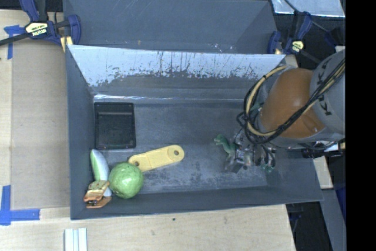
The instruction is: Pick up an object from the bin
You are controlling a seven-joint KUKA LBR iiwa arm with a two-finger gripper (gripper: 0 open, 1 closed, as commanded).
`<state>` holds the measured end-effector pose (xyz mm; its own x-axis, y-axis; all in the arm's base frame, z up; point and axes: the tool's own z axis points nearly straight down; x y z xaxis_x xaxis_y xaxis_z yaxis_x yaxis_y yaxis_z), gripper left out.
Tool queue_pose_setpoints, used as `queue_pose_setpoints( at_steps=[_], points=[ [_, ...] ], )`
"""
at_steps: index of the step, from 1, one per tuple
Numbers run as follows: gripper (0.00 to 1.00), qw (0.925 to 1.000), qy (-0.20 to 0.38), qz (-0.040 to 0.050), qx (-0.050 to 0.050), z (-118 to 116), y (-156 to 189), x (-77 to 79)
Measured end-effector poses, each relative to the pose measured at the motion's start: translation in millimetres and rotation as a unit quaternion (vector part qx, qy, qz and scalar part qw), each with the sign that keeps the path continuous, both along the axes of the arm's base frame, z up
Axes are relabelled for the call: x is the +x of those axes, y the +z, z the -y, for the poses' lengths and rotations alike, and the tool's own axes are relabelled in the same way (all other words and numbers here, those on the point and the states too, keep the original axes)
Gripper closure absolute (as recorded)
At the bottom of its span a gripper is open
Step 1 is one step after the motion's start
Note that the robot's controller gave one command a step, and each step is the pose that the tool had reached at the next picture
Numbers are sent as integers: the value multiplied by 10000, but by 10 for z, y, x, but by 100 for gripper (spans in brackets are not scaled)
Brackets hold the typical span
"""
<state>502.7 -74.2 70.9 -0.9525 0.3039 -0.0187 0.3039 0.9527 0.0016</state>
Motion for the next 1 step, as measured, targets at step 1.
queue_pose_setpoints(
  at_steps=[1],
  points=[
    [100, 10000, 1, -38, 7, -1, 405, -24]
  ],
)
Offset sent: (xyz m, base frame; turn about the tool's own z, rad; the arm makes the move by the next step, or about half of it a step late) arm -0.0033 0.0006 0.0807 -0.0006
